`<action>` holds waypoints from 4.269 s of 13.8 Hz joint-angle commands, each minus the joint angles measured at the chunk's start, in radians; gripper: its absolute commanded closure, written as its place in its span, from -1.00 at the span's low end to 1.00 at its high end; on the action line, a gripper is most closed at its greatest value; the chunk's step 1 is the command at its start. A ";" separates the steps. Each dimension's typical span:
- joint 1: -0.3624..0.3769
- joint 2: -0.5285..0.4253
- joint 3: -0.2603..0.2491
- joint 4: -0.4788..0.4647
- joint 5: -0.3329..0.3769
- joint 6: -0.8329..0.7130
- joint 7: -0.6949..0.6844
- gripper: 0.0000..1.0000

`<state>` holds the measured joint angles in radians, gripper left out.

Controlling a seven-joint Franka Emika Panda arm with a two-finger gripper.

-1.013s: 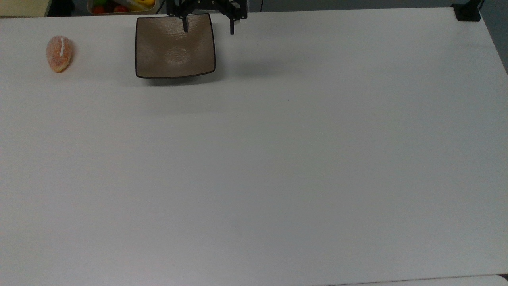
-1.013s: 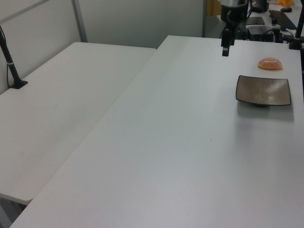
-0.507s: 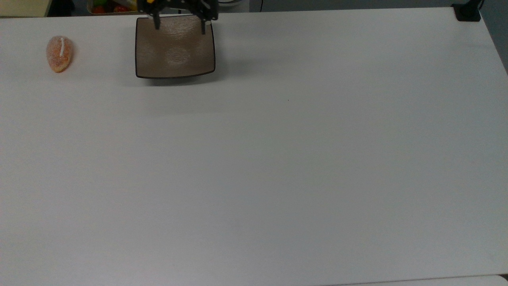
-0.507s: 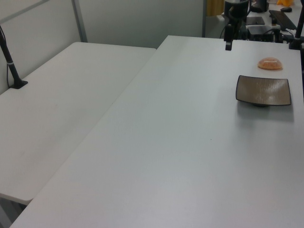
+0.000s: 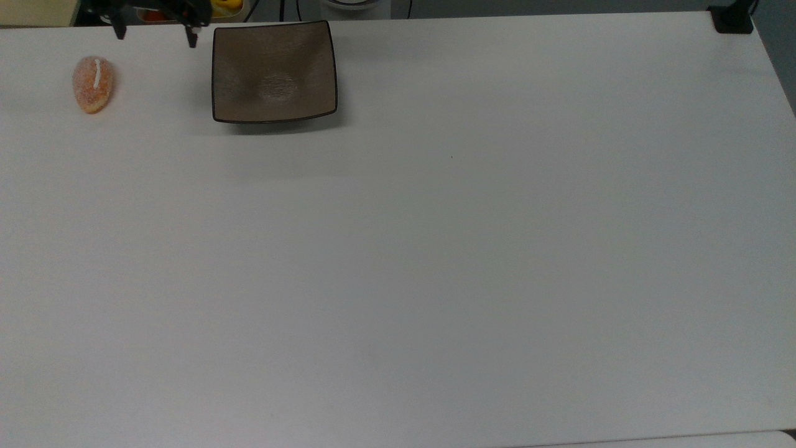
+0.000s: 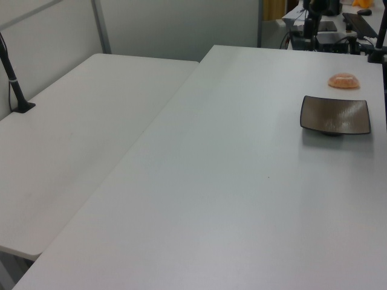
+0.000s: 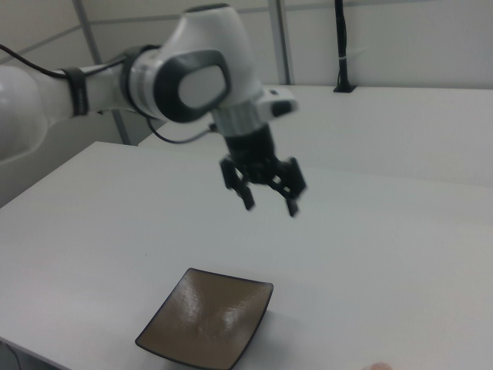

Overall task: Bread is placed on a ceramic plate
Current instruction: 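Move the open gripper from above the brown plate toward the bread roll, then lower the gripper onto the bread roll and close on it, then lift the bread roll and carry it over the brown plate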

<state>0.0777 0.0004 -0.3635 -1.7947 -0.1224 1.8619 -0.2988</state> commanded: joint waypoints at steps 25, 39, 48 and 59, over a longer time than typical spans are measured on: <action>-0.170 0.333 -0.232 -0.199 -0.013 0.437 -0.384 -0.13; -0.116 0.132 -0.219 -0.158 0.070 0.242 -0.372 0.19; -0.139 0.017 0.052 -0.155 0.124 0.053 -0.160 0.13; -0.136 -0.077 0.201 -0.393 0.125 -0.009 -0.146 0.06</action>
<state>-0.0749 -0.0587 -0.1652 -2.1366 -0.0067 1.8443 -0.4587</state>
